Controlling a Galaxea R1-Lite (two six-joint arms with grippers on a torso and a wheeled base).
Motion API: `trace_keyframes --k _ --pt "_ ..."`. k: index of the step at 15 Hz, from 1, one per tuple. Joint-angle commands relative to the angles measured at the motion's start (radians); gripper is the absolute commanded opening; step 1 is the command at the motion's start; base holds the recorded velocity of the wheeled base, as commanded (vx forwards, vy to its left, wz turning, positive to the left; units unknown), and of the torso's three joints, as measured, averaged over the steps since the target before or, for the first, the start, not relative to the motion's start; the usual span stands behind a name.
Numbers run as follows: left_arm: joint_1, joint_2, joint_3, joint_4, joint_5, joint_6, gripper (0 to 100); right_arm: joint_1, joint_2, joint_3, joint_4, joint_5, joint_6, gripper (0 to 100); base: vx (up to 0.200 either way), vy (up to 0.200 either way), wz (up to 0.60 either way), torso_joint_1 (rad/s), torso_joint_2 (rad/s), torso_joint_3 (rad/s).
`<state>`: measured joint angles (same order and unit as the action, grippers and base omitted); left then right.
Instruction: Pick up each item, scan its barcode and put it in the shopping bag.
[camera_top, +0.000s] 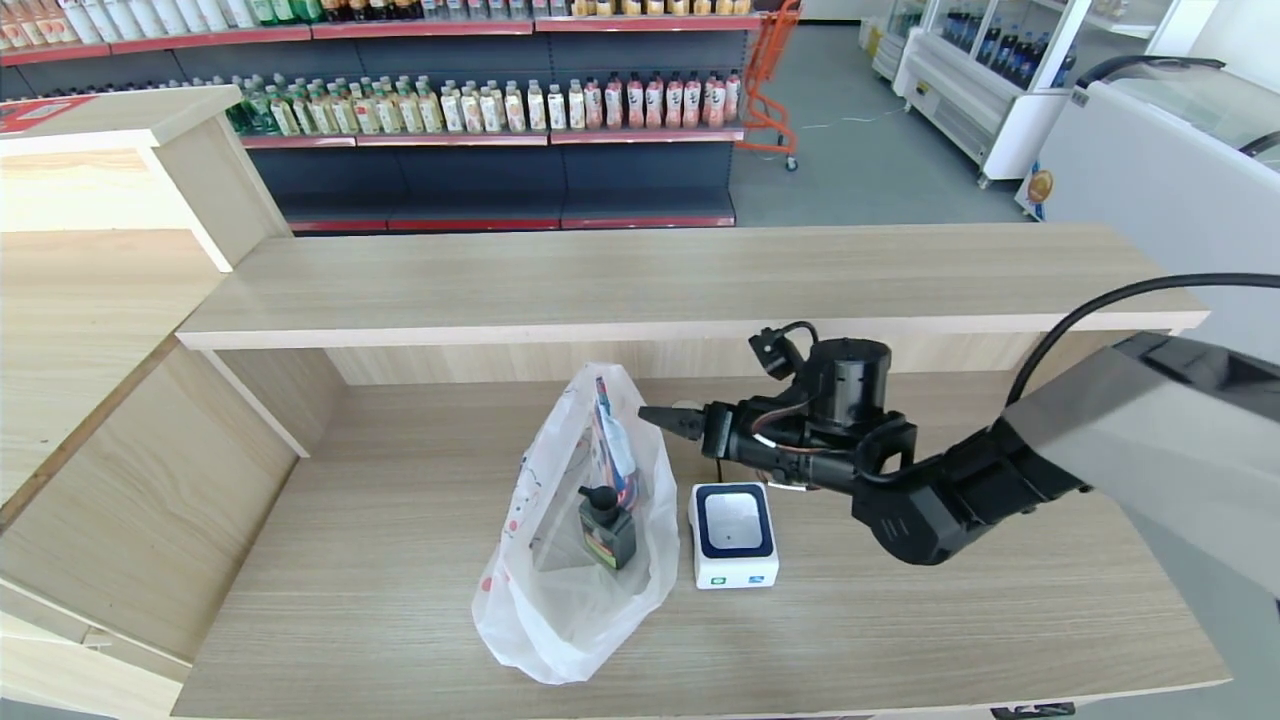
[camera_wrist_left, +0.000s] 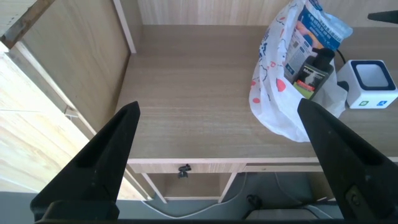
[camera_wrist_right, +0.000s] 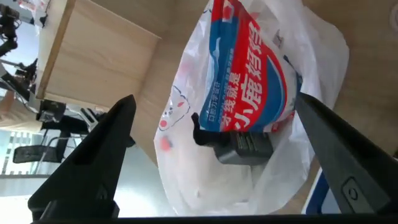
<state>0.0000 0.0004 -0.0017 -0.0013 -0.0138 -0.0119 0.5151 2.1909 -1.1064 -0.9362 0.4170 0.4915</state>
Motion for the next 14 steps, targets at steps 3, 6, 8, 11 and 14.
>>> trace_keyframes --k 3,6,8,11,14 --pt "0.000 0.000 0.000 0.000 0.000 0.000 100 -0.175 -0.579 0.488 0.079 0.020 -0.165 100 0.000 0.000 0.00 0.000 0.00 0.000" --pt "0.000 0.000 0.000 0.000 0.000 0.000 100 -0.402 -0.833 0.660 0.229 -0.035 -0.502 100 0.000 0.000 0.00 0.000 0.00 0.000" --pt "0.000 0.000 0.000 0.000 0.000 0.000 100 -0.458 -1.033 0.812 0.275 -0.221 -0.534 100 0.000 0.000 0.00 0.000 0.00 0.000" --pt "0.000 0.000 0.000 0.000 0.000 0.000 100 -0.466 -1.410 1.030 0.430 -0.425 -0.519 100 0.000 0.000 0.00 0.000 0.00 0.000" --pt "0.000 0.000 0.000 0.000 0.000 0.000 100 -0.549 -1.932 1.106 0.787 -0.431 -0.495 100 0.000 0.000 0.00 0.000 0.00 0.000"
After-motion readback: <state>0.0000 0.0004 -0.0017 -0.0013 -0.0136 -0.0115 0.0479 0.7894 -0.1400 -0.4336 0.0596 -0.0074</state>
